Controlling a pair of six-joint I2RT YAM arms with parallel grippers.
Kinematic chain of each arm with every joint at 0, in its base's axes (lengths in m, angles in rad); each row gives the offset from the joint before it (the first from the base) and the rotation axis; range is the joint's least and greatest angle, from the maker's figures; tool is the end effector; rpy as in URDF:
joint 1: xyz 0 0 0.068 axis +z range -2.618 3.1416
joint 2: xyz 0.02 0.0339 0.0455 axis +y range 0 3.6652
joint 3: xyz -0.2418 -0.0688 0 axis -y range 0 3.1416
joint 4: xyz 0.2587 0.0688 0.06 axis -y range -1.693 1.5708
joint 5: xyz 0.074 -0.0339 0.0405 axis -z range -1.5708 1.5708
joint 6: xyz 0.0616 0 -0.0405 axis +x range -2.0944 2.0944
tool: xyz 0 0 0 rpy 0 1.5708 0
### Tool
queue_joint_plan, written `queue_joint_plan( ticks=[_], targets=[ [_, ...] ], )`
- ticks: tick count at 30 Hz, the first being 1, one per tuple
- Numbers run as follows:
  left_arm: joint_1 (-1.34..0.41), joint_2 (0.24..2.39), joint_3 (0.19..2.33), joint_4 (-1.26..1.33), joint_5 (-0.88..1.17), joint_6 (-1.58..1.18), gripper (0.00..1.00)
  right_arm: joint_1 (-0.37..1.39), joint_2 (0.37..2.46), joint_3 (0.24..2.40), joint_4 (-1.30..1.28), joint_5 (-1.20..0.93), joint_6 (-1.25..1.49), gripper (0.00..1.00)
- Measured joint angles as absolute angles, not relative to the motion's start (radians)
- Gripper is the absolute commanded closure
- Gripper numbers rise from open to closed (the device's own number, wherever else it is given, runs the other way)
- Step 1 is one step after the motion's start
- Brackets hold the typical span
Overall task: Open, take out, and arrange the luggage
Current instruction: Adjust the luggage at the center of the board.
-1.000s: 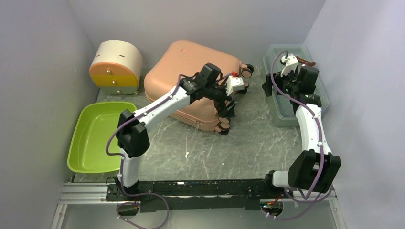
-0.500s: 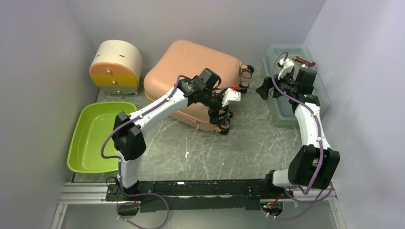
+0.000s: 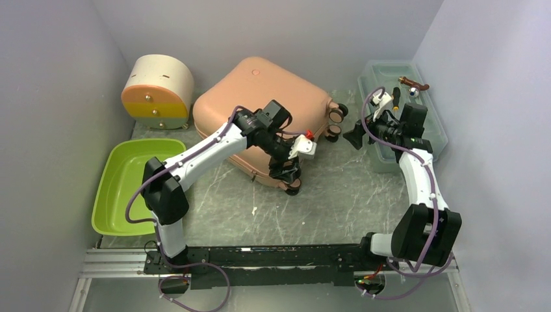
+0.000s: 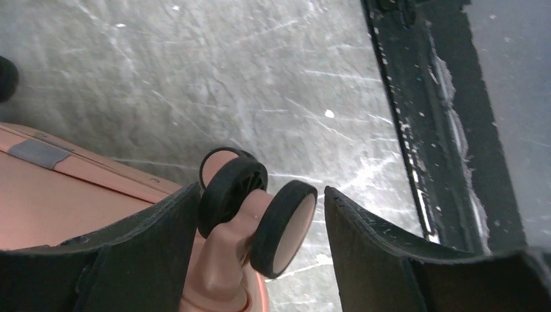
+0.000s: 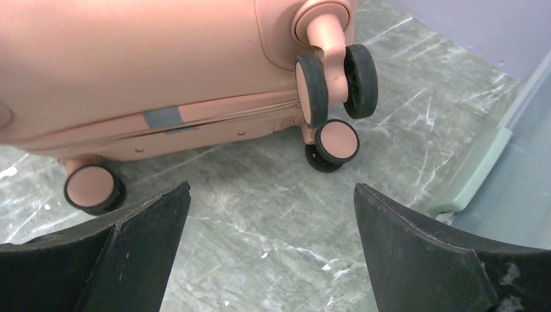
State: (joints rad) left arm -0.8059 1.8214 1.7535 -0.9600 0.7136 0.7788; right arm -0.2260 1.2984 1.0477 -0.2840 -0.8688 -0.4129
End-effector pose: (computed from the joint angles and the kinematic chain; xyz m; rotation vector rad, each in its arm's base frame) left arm 0.2510 -0.3197 0.2868 1.9323 1.5469 -0.9269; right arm 0.3208 -0.0255 0.2824 -0.6677 1.8180 0.4896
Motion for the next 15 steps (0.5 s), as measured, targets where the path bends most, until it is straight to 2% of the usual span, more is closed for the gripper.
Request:
queue_joint_plan(
  ticks=[3,9,12,15],
  targets=[
    [-0.806,1.816,1.758,-1.040,0.730,0.812,0.26,-0.227,1.308,1.045,-0.307,-0.893,-0.463,0.00],
    [-0.789,1.748,1.710,-1.160,0.749,0.836,0.07,-0.229,1.232,0.861,-0.219,-0.930,-0.541,0.01],
    [-0.749,1.706,1.697,-1.203,0.763,0.813,0.01,-0.229,1.230,0.789,-0.188,-0.956,-0.562,0.02],
    [-0.670,1.659,1.701,-1.224,0.792,0.766,0.01,-0.230,1.260,0.760,-0.111,-0.972,-0.559,0.04]
  ],
)
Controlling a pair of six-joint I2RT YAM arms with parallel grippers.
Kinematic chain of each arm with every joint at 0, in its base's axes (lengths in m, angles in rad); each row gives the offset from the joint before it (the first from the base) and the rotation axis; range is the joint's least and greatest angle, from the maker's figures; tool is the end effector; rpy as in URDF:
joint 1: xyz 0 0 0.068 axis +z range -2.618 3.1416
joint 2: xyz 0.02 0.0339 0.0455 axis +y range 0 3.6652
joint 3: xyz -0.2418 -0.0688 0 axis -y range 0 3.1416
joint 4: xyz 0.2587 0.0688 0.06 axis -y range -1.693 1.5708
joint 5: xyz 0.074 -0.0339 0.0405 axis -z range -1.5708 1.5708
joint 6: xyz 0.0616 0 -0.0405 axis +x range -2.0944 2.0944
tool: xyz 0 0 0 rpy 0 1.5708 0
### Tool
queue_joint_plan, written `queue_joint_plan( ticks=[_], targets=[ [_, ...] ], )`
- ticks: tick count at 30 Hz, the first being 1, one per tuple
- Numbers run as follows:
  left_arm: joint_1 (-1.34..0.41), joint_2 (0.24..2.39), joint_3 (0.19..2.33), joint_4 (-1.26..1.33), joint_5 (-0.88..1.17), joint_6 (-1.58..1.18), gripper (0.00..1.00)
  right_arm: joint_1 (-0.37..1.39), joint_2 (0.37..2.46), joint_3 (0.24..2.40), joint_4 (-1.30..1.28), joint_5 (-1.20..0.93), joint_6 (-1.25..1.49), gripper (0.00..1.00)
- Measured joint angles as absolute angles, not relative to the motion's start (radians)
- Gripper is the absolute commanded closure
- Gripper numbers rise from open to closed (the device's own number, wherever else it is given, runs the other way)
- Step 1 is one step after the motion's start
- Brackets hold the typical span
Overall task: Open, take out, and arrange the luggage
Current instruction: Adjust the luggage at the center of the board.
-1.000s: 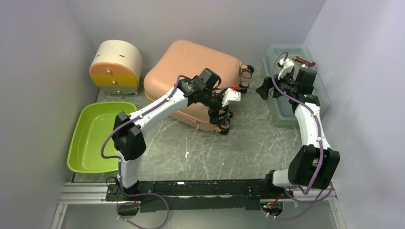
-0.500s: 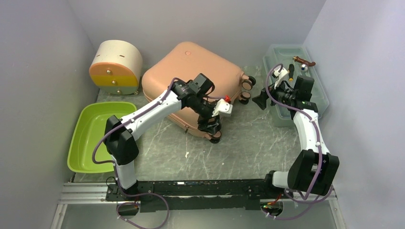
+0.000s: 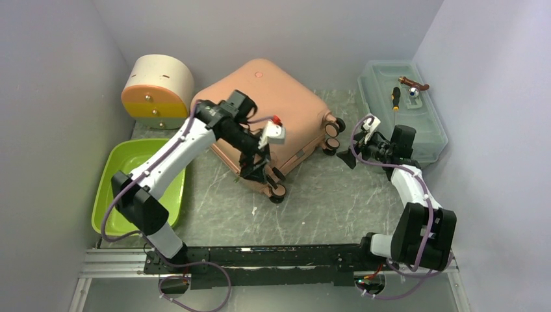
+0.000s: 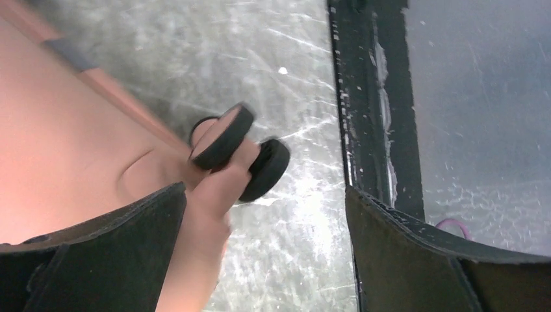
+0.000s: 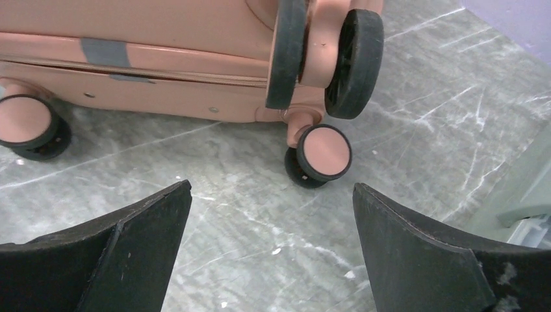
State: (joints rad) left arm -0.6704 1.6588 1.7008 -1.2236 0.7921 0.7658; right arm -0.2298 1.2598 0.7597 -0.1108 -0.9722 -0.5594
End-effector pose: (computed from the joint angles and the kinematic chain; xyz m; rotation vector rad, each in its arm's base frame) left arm 0.2405 -0.2467 0.3167 1.8255 1.7718 -1.0351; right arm 0.2948 -0.0167 0.2099 -0.8130 1.7578 0.5372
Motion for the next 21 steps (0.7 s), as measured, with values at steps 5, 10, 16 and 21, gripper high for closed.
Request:
queue_joint_plan(
  ticks=[5,10,16,21],
  targets=[
    [-0.554,1.608,1.730,-1.166,0.807,0.691,0.00,-0.229,1.314,0.697,0.088,-0.982,-0.531,0.05],
    [-0.522,1.604,1.755,-1.100,0.817,0.632,0.01,-0.212,1.398,0.655,0.277,-0.997,-0.505,0.07],
    [-0.515,1.602,1.755,-1.084,0.830,0.612,0.01,-0.190,1.557,0.655,0.520,-1.026,-0.421,0.12],
    [-0.471,1.583,1.747,-1.070,0.842,0.605,0.01,-0.146,1.645,0.655,0.652,-1.028,-0.381,0.13]
  ],
)
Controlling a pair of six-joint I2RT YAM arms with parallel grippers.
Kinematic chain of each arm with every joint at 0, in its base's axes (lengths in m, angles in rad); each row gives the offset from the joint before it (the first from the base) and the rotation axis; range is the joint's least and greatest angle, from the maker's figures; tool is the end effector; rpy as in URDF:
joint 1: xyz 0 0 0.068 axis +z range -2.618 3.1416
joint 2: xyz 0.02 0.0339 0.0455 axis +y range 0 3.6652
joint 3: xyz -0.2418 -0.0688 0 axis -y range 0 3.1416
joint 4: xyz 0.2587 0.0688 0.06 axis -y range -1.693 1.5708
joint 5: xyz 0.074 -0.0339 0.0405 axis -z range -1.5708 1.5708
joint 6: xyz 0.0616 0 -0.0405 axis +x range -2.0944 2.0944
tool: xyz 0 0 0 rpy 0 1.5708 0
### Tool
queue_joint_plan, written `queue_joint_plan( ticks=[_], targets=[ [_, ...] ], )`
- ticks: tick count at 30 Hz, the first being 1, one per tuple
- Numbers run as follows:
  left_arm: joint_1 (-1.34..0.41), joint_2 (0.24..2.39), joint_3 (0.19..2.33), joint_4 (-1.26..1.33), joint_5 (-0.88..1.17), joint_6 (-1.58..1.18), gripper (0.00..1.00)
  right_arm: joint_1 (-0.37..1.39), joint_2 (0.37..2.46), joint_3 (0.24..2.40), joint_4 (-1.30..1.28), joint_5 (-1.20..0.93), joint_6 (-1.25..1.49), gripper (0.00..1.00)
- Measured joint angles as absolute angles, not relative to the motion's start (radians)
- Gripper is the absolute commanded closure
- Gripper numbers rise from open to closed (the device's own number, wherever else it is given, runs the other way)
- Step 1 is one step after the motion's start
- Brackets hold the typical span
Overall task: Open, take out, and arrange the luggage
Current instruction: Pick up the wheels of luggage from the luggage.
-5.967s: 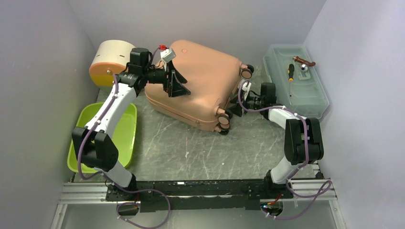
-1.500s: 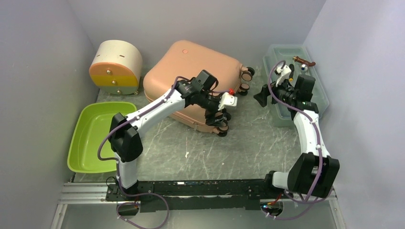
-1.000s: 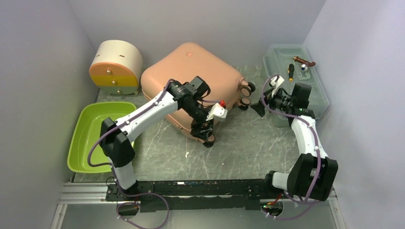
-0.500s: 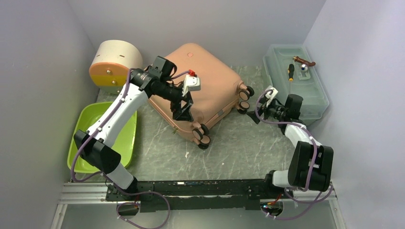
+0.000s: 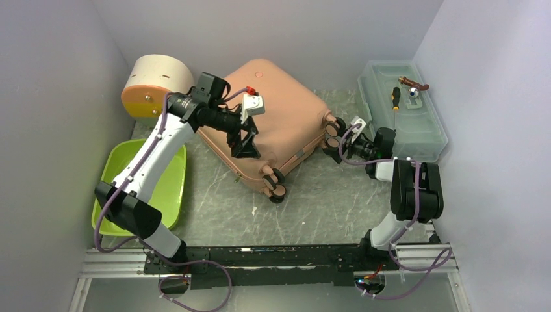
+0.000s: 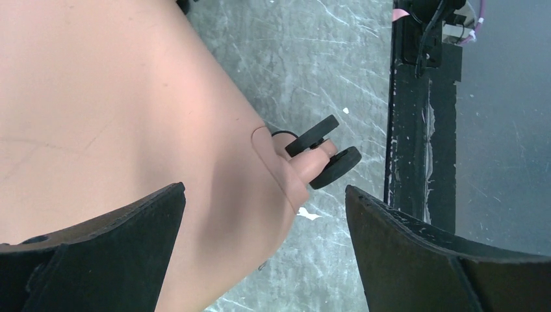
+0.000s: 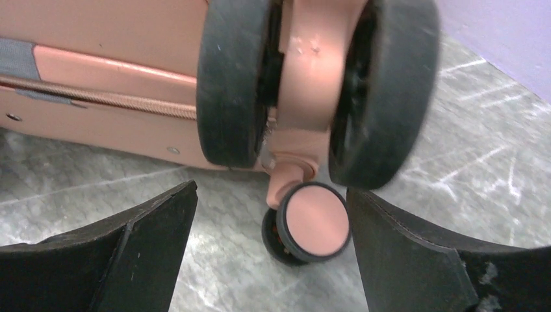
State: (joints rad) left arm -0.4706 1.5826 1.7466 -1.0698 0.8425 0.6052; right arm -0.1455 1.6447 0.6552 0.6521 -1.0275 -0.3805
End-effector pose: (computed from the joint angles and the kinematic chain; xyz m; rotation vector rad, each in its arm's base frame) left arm 0.2815 -0.1948 0.3662 1.4605 1.7646 -0.9594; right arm 0.3341 0.0043 0.1363 -0.8507 1.5645 0.5962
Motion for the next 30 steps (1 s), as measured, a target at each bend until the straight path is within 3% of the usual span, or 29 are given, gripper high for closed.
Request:
queue_joint_plan(
  ticks=[7,10,13,23,28,30],
  targets=[
    [-0.429,1.550,1.718,-1.051,0.857,0.591,0.00,-0.073,1.695,0.693,0.738,-0.965,-0.311,0.16],
    [-0.421,1.549,1.712,-1.046,0.868,0.586,0.00,-0.072,1.703,0.730,0.744,-0.943,-0.277,0.24],
    [-0.417,1.549,1.709,-1.042,0.870,0.583,0.01,-0.069,1.704,0.745,0.720,-0.949,-0.263,0.40],
    [-0.413,1.549,1.709,-1.036,0.890,0.580,0.01,-0.057,1.724,0.873,0.448,-0.993,-0.355,0.33],
    [-0.413,1.549,1.709,-1.035,0.891,0.579,0.00,-0.056,1.729,0.889,0.405,-1.002,-0.416,0.37],
    [-0.412,1.549,1.709,-1.034,0.893,0.579,0.01,-0.056,1.731,0.889,0.408,-1.006,-0.421,0.43]
  ],
)
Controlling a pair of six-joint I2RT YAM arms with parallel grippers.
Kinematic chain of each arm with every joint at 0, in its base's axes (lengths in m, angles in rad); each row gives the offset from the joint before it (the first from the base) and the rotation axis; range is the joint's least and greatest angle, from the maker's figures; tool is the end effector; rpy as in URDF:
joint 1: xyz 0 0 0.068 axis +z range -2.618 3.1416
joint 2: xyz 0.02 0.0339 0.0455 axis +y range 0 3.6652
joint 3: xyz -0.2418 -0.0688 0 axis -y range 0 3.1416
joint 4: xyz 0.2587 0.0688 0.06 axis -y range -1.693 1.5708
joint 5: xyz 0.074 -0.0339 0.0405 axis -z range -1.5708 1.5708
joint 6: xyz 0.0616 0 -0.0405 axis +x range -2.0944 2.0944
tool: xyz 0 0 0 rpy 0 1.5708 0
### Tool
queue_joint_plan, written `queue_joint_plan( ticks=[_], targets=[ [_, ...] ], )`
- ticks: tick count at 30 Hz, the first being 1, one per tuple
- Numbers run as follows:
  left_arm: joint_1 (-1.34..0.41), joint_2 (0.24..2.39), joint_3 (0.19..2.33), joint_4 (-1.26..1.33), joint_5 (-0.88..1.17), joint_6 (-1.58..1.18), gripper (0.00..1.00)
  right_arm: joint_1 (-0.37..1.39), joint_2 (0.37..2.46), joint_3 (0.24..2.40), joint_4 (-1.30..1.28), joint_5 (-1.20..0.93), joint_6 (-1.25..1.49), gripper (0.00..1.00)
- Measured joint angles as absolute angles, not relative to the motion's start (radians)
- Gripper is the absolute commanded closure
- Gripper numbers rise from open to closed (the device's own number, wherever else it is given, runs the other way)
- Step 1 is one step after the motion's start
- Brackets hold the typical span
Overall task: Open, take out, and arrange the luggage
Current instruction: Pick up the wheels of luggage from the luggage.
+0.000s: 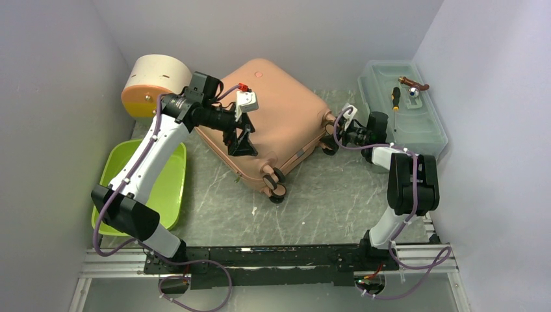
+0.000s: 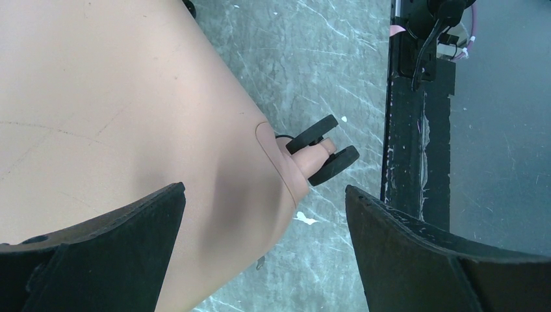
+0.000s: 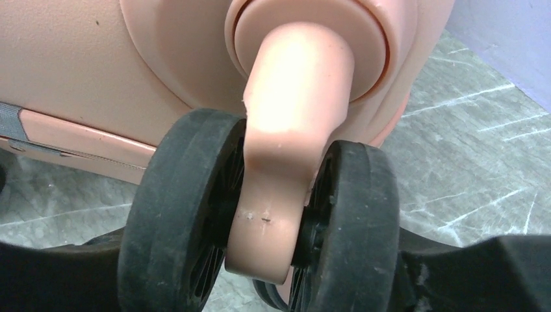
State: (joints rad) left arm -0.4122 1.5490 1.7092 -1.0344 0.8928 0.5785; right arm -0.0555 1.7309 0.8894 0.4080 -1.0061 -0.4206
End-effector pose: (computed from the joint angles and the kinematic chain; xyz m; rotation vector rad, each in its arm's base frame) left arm 0.2857 -0.1773 0.3693 1.3861 1.7588 -0.9858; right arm 0.3751 0.0313 0.1544 -0.9199 1.6040 0.6699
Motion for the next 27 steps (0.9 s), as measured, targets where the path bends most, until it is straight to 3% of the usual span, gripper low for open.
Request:
queue_joint_plan(
  ticks=[1,6,10,17,20,25,27],
  targets=[
    [-0.411,1.549,1.709,-1.034,0.893,0.579,0.01,-0.056,1.732,0.889,0.409,-1.008,-0.421,0.46],
    [-0.411,1.549,1.709,-1.032,0.893,0.577,0.00,-0.059,1.740,0.902,0.394,-1.017,-0.442,0.79],
    [-0.411,1.549,1.709,-1.032,0.894,0.571,0.01,-0.059,1.755,0.927,0.363,-1.027,-0.465,0.90],
    [-0.411,1.544,1.709,-1.033,0.893,0.564,0.01,-0.080,1.756,0.932,0.354,-1.053,-0.445,0.90],
    [-0.411,1.533,1.709,-1.033,0.893,0.564,0.01,-0.099,1.763,0.934,0.364,-1.087,-0.395,1.00],
    [-0.411,1.515,1.709,-1.034,0.894,0.564,0.00,-0.123,1.834,1.079,0.165,-1.198,-0.395,1.00],
    [-0.411,1.515,1.709,-1.035,0.894,0.564,0.00,-0.130,1.876,1.178,0.008,-1.216,-0.439,0.92]
  ],
)
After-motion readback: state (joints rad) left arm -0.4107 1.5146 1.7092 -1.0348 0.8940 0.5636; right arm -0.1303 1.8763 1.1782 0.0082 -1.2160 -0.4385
